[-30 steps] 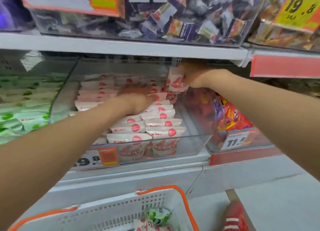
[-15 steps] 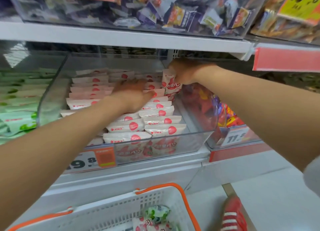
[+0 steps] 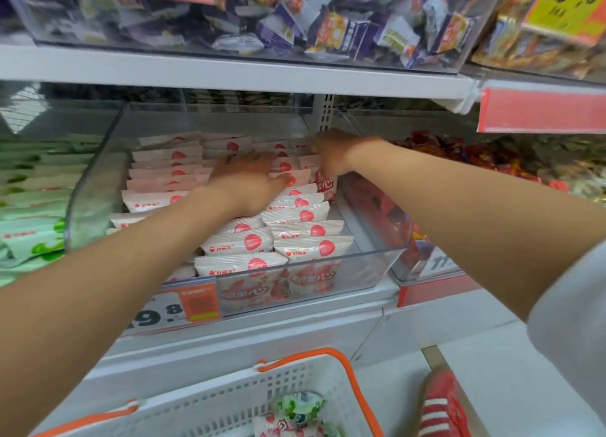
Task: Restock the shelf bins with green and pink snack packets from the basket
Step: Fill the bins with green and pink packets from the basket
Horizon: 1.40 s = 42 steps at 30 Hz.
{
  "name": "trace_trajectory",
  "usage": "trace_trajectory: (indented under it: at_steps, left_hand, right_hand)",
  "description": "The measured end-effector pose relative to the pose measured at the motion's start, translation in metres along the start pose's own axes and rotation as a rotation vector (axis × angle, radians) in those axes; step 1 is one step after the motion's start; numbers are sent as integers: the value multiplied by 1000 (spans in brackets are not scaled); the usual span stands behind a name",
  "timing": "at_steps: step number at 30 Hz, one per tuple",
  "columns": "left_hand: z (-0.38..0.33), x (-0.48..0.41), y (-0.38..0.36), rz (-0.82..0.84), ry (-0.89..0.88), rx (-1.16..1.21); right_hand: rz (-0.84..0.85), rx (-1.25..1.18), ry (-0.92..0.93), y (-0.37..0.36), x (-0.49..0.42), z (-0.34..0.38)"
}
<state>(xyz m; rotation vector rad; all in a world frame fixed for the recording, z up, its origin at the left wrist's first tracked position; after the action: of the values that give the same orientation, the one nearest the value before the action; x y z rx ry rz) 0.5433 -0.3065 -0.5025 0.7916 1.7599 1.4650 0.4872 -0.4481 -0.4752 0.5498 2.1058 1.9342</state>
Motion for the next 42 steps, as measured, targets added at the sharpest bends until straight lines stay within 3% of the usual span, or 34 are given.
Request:
trace_trajectory:
  at_steps: [14, 20, 28, 33, 39, 42]
  left_hand:
    - [2, -3, -4, 7, -16, -9]
    - [2, -3, -6, 12, -22, -1]
    - [0, -2, -1, 17, -22, 22]
    - [-3, 10, 11, 65, 17, 220]
    - [-26, 99, 57, -240, 51, 247]
    - [-38, 158, 56, -208, 88, 240]
  right_hand:
    - [-34, 90, 32, 1, 3, 4]
    - [-52, 23, -11, -1, 2, 3]
    - [-262, 34, -80, 3, 2, -2]
    - [-349, -62, -85, 5, 38, 4]
    - [-530, -416, -69, 9, 144, 37]
    - [-605, -511, -60, -1, 197, 66]
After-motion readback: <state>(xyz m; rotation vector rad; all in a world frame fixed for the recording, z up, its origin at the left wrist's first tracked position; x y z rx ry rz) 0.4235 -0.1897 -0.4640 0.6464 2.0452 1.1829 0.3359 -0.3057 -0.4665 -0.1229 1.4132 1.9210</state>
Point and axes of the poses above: each hand's wrist, its own x-axis away from the middle knuckle, its own y-axis out of the back of the hand, z = x × y, the point moved 6 cm from there along -x, towards the middle knuckle, and after that the axes turned 2 degrees about -z, right-handed, at the moved point
